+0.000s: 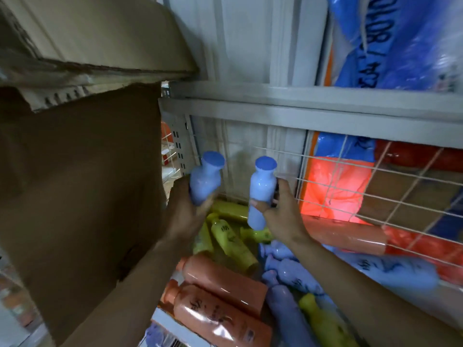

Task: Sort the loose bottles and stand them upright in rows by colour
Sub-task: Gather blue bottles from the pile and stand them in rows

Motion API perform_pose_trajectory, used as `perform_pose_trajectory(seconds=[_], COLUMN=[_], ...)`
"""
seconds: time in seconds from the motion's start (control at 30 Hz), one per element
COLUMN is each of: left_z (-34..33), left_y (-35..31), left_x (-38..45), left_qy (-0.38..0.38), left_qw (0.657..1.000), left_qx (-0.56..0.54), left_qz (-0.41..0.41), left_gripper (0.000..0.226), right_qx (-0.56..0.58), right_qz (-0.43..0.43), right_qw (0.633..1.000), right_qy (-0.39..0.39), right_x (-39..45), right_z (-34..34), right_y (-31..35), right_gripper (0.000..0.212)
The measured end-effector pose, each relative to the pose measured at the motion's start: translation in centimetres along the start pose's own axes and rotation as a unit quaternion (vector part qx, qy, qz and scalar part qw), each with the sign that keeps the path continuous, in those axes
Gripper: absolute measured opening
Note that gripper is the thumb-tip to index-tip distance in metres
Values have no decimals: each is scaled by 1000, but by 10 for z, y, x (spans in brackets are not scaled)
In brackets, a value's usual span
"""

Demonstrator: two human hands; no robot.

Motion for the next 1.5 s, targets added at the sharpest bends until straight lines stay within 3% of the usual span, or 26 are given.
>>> perform_pose_trajectory(seconds=[0.13,0.27,0.43,0.53,0.6,0.7,0.83,0.97,1.1,1.2,1.33,1.5], left_z=[-37,-91,-137,-162,-179,-205,-233,-269,-316,-350,-379,-404], left_y=[-79,-150,-268,-340,-386,-450,-523,-585,-635,-664,-695,-717], left_x=[-3,-20,-67,-108,-140,-191,-251,-292,-320,-331,-336,-336], left_qy=[-26,5,23,50,64,102,156,201,228,225,217,213], left_qw=[994,974,943,923,907,894,877,859,850,854,865,877], left_qx=[-110,-224,-320,-371,-410,-430,-443,-459,-468,-465,-450,-431], left_qz=[6,-25,-92,-92,-77,-79,-102,-106,-75,-65,-55,-24], left_gripper=[39,58,61,53,56,58,42,51,59,45,49,32], right_qx=[8,-9,-28,-13,-37,-68,-84,-81,-100,-124,-133,-144], right_qz=[9,0,-26,-33,-44,-61,-97,-126,-131,-143,-147,-146], right_qw=[998,991,974,962,951,930,904,877,867,869,878,888], right_qy=[-54,-131,-224,-273,-303,-356,-408,-456,-469,-458,-436,-411], right_x=[-20,-55,-132,-192,-236,-299,-362,-403,-420,-420,-412,-392], right_z=[53,131,247,313,355,414,487,552,615,655,698,739], right_y=[12,8,-3,-8,-12,-22,-40,-58,-80,-96,-113,-136], right_gripper=[45,44,48,56,48,39,38,39,41,43,42,46])
Point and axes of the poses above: each hand's wrist, its own x-axis towards the middle knuckle, its own z-axis out of the back of the hand, y = z × x, the point moved 1 cm from there along x, towards the middle knuckle, and after that the axes turned 10 degrees about -z, right-handed, at the moved point
